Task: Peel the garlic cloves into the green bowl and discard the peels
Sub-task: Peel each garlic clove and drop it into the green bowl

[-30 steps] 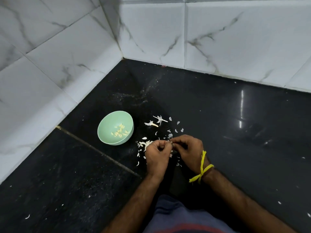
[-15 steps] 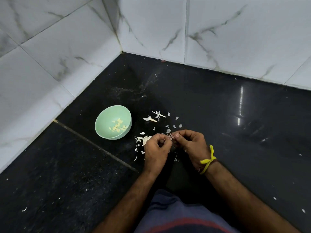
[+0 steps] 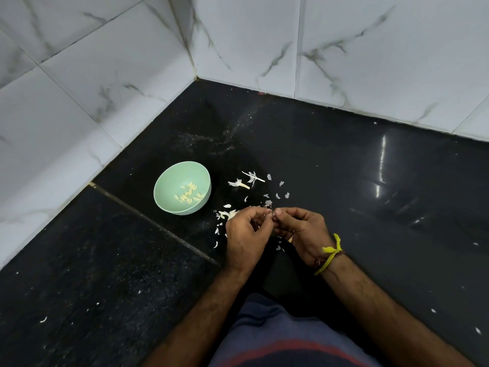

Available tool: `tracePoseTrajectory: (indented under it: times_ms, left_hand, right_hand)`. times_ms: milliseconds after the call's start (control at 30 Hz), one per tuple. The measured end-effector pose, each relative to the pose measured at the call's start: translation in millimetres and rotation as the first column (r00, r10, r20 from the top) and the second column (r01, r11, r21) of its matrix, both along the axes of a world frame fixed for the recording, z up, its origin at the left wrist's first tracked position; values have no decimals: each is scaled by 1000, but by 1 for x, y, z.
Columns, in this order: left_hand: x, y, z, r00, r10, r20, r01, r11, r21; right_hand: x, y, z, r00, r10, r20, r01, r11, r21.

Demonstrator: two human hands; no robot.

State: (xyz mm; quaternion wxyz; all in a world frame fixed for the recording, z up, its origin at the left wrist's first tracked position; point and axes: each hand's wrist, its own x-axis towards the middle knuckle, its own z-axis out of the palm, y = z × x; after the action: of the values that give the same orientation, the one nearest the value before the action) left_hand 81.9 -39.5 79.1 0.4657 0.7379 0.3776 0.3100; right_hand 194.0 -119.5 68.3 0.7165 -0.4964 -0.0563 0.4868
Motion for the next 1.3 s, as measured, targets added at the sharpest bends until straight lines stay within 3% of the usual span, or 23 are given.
tracePoseTrajectory:
  times_ms: [233, 600, 867, 1300]
  left_hand:
    - [1, -2, -6, 999, -10, -33, 10, 1000, 2]
    - [-3, 0, -5, 1000, -19, -18, 19, 999, 47]
    - [-5, 1, -5, 999, -33, -31, 38, 978, 203]
    - [-6, -1, -5, 993, -94, -66, 111, 932, 344]
  right_hand:
    - [-6, 1, -5, 985, -70, 158, 78, 996, -45]
    - [-5, -3, 4, 943, -15, 332, 29, 999, -37]
    - [-4, -7, 7, 866, -2, 501, 16, 1000, -23]
    - [0, -12, 5, 841, 26, 540, -4, 999, -43]
